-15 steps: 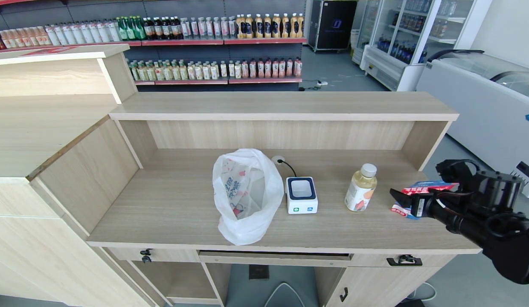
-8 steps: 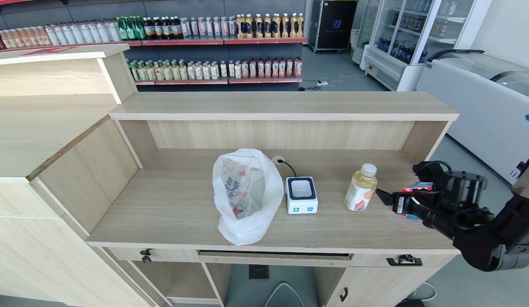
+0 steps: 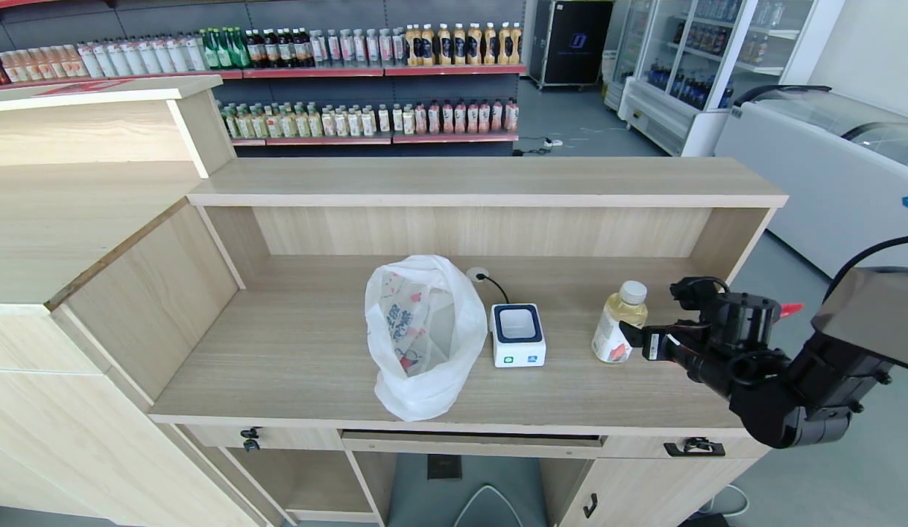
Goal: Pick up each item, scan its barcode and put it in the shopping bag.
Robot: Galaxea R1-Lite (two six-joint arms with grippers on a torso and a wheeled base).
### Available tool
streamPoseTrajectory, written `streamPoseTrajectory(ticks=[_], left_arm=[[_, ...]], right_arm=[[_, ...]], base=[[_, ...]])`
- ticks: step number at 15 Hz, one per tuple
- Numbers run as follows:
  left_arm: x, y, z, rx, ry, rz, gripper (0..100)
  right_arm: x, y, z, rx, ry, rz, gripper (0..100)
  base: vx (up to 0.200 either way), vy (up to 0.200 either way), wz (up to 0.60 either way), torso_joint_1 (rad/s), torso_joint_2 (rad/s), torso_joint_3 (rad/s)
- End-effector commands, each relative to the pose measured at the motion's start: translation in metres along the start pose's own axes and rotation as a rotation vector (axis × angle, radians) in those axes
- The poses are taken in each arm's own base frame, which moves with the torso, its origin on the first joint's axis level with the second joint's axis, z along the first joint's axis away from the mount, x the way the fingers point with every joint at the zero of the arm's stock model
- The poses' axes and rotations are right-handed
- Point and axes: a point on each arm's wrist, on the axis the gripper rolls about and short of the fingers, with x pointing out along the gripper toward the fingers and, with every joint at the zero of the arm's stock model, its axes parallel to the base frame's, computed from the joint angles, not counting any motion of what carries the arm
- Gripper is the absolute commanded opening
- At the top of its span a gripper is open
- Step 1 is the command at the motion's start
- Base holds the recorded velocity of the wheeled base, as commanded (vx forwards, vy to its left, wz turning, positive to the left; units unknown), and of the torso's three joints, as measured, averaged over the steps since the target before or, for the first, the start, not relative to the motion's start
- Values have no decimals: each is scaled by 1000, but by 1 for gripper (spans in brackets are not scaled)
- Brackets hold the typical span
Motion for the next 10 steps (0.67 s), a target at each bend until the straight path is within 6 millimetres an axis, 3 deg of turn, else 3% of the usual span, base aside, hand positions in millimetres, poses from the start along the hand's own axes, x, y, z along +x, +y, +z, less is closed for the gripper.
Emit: streamPoseTrajectory(ticks=[1, 10], left_arm=[[0, 0, 0, 0, -1, 0, 100], [0, 0, 0, 0, -1, 0, 100]], right_arm=[[13, 3, -9, -3, 10, 1, 100], [45, 27, -16, -16, -27, 49, 100]], base=[[0, 0, 0, 0, 0, 0], [0, 0, 0, 0, 0, 0]])
